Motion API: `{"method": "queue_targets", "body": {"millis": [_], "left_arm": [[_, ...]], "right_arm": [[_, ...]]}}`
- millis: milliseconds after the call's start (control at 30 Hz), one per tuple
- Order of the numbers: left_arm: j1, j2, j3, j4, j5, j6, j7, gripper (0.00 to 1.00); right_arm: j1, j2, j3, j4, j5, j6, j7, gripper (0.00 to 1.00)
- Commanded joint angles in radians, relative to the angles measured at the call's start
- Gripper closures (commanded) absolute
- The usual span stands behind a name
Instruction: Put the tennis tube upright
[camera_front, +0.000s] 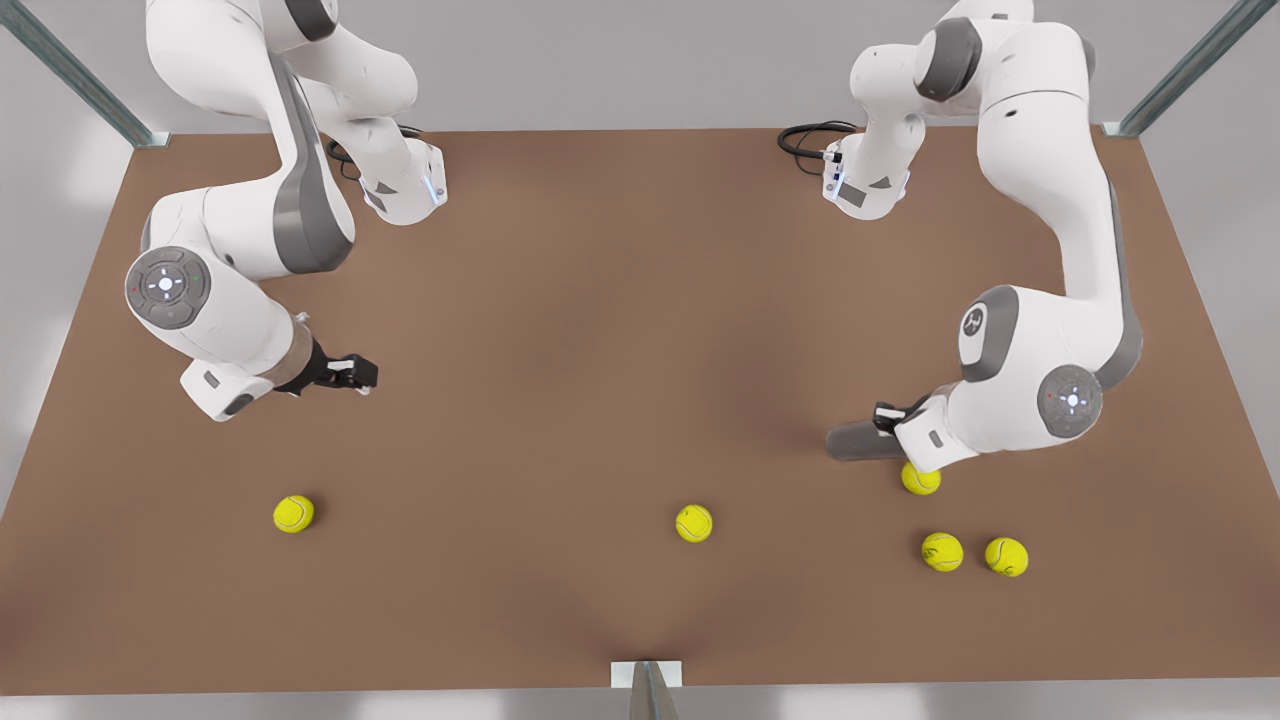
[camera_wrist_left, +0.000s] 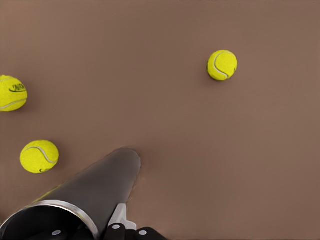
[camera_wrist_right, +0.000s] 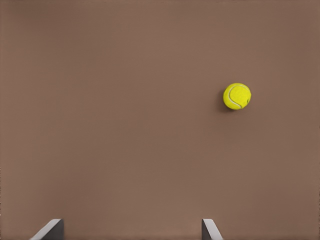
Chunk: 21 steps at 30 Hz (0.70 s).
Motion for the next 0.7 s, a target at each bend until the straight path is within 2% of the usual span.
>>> {"method": "queue_targets", "body": {"millis": [0, 167, 667], "left_arm": [[-0.003, 0.000, 0.000, 0.001, 0.082, 0.003, -0.009, 0.79], [-0.015, 0.011, -0.002, -0.001, 0.091, 0.075, -0.139, 0.79], [-0.014, 0.095, -0.002, -0.001, 0.131, 0.172, -0.204, 0.79]], "right_arm": [[0.000, 0.000, 0.000, 0.000, 0.000, 0.000, 0.001, 0.00], [0.003, 0.000, 0.000, 0.000, 0.000, 0.000, 0.001, 0.00], [0.003, 0.000, 0.000, 0.000, 0.000, 0.000, 0.001, 0.00]]}}
